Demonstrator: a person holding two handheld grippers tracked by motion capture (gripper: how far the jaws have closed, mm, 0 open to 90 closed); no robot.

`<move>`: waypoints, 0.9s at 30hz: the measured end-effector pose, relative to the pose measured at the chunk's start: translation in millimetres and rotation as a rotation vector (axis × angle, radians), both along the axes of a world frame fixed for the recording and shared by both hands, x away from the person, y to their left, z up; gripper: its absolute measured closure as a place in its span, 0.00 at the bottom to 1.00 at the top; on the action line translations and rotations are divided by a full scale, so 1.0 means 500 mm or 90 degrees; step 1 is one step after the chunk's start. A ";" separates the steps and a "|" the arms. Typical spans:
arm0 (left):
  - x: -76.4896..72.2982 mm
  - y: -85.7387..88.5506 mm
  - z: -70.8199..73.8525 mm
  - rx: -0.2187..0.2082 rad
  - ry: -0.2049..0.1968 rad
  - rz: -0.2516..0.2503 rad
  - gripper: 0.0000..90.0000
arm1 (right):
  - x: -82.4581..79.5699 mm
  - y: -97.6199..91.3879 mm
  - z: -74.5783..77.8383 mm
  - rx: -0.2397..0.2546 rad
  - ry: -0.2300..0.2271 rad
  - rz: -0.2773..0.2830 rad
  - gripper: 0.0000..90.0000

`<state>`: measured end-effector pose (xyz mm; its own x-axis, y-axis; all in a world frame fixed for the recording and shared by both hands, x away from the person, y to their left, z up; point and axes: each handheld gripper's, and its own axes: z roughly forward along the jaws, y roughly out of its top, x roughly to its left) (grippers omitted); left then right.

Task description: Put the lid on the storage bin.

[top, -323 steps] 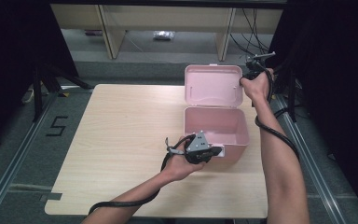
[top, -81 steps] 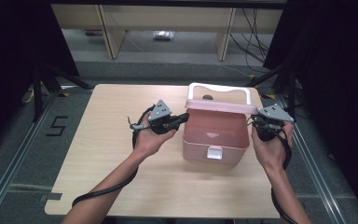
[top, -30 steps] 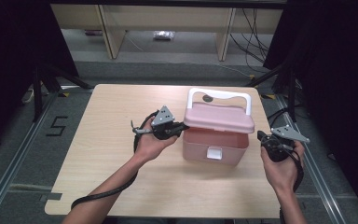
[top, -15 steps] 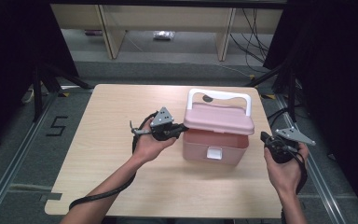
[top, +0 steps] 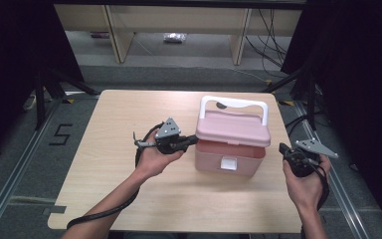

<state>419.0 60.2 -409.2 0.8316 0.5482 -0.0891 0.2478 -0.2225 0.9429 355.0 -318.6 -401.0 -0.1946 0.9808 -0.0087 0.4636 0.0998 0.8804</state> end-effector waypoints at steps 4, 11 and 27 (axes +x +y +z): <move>-0.008 0.008 -0.001 0.008 0.002 0.003 1.00 | 0.000 0.001 -0.006 0.006 0.003 0.001 1.00; -0.026 0.036 -0.004 0.006 -0.005 0.007 1.00 | -0.002 -0.001 -0.010 0.009 0.003 0.002 1.00; -0.045 0.164 -0.012 -0.005 -0.060 0.108 0.98 | -0.011 -0.020 -0.031 0.012 0.010 -0.012 1.00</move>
<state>396.4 142.0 -415.2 0.7322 0.6808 -0.0204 0.1917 -0.1773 0.9653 349.2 -328.4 -416.6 -0.1755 0.9844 0.0121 0.4789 0.0746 0.8747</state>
